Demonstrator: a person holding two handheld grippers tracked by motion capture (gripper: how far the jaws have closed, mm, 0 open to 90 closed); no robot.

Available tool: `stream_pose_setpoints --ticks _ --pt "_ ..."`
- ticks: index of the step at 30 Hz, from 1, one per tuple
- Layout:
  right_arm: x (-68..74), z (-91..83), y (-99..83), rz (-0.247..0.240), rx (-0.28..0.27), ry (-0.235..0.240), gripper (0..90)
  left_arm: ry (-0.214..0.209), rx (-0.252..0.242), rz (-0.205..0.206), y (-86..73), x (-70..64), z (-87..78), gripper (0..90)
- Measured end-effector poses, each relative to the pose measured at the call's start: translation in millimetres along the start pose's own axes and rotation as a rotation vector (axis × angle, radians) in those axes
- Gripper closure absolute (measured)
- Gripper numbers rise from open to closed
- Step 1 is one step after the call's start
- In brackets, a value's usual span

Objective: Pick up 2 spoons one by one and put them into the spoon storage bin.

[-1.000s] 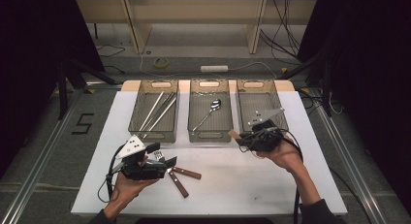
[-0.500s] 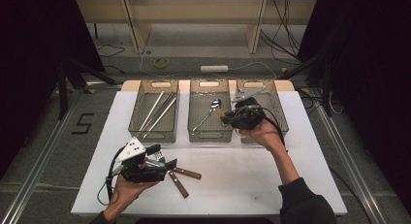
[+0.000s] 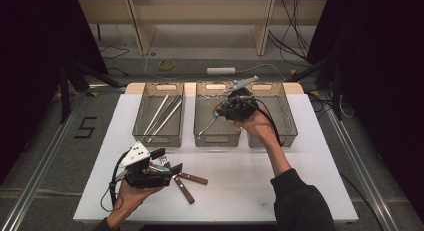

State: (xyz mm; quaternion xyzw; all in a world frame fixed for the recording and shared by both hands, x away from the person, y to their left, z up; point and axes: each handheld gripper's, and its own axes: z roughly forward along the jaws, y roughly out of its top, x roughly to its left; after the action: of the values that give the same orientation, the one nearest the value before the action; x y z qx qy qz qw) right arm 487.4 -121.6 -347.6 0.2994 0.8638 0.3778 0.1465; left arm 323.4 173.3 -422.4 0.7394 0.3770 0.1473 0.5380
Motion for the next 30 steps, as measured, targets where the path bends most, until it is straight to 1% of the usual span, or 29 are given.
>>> stream_pose_setpoints --ticks 2,5,7,9,11,15,18,20,21,24,30 --pt "-0.6 3.2 1.9 0.003 0.005 -0.005 76.5 0.002 -0.001 0.001 0.1 0.1 -0.2 16.0" --pt "-1.7 6.0 4.2 0.012 0.002 -0.010 76.5 0.002 -0.007 -0.008 0.1 0.0 0.3 16.0" --pt "-3.1 7.9 5.3 0.015 0.000 -0.016 76.4 0.001 -0.001 -0.001 0.1 0.0 0.0 16.0" --pt "-4.4 9.6 5.7 0.026 -0.001 -0.020 76.5 0.001 -0.008 -0.006 0.5 -0.3 0.3 16.0" --pt "-5.9 11.5 5.8 0.032 -0.002 -0.022 76.5 0.001 -0.001 0.001 0.0 -0.3 0.4 16.0" --pt "-10.0 16.4 5.3 0.045 -0.003 -0.031 76.4 0.000 -0.007 -0.007 0.4 -0.4 0.7 16.0" --pt "-12.5 21.1 4.9 0.052 -0.002 -0.034 76.4 0.001 0.000 0.001 0.1 -0.3 0.6 16.0" --pt "-13.1 24.4 4.8 0.053 0.001 -0.041 76.4 0.000 -0.003 -0.003 0.4 -0.3 0.8 16.0" --pt "-13.0 26.1 4.7 0.062 -0.001 -0.040 76.4 0.000 0.000 0.001 0.2 -0.3 0.8 16.0" --pt "-12.9 31.9 4.4 0.063 0.001 -0.050 76.3 0.000 0.000 0.002 0.2 -0.7 0.8 16.0" --pt "-13.3 43.5 3.2 0.085 0.020 -0.066 76.3 0.000 0.002 0.005 0.2 -0.5 1.0 16.0"
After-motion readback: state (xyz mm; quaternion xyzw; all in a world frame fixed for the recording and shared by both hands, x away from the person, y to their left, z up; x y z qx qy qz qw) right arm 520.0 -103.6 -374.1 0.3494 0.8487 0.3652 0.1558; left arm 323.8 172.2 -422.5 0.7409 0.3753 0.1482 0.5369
